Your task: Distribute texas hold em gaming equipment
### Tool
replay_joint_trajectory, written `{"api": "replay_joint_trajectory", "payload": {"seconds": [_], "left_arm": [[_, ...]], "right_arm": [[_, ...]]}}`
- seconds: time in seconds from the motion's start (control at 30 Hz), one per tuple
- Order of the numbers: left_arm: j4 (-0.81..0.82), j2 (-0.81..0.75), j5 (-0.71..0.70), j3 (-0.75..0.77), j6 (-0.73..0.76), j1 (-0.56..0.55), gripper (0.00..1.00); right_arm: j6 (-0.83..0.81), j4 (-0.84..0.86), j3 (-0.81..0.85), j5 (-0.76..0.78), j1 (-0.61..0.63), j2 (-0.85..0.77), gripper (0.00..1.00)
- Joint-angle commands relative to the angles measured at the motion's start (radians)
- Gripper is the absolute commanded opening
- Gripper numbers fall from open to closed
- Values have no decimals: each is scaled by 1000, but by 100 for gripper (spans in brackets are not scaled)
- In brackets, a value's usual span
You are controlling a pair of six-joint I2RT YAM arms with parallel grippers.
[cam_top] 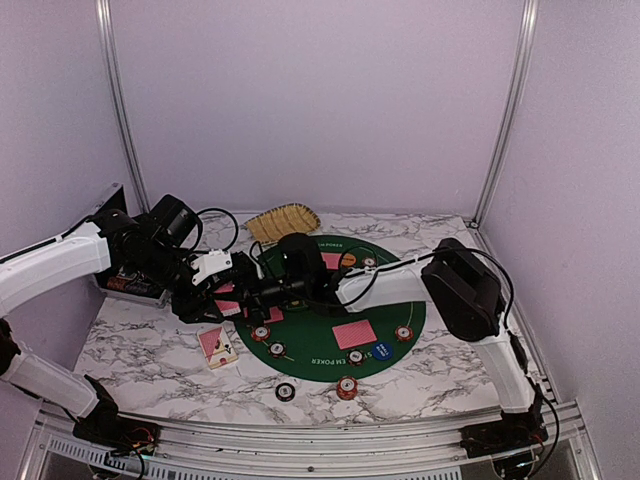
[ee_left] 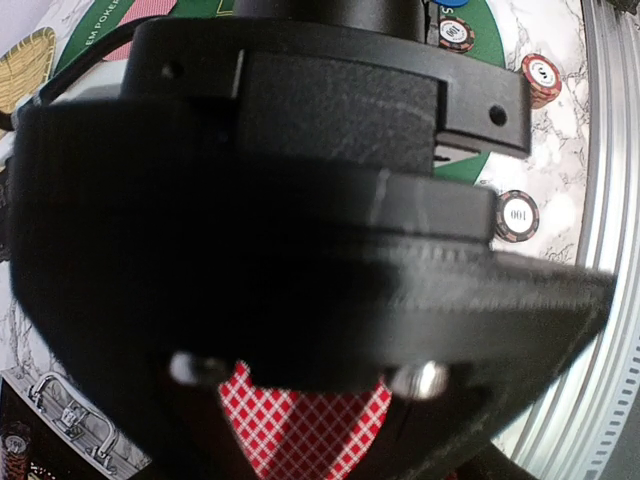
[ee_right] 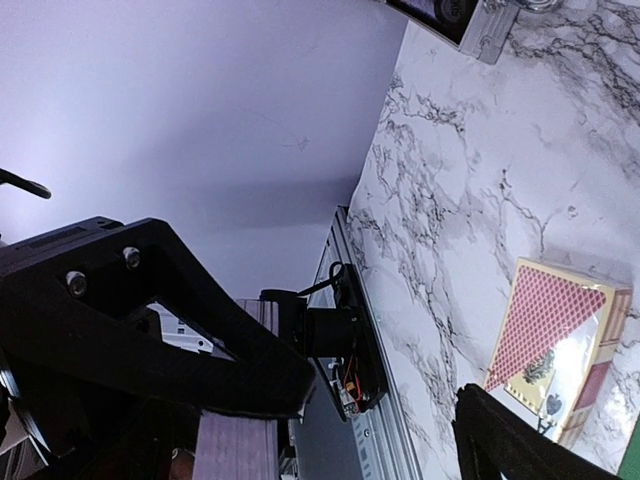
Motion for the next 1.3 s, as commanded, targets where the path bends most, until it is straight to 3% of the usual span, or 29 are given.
{"api": "replay_joint_trajectory", "payload": {"seconds": [0.0,0.23,0.4,0.8,1.27], "left_arm": [[-3,-4,17,22,-5,5,0],[-3,-5,18,19,-3,5,0],[-3,-11,17,21,-3,5,0],[-3,-14,14,23,-3,5,0],[-4,-11,6,26,-8,5,0]], "right_arm": [[23,3,76,-10,17,36,95],[2,-52,98,-9,15,53,92],[-18,-85,65,0,1,35,83],[-66,-119,-44,24,-41,-52,74],[-96,-116,-130,22,-73,-144,54]]}}
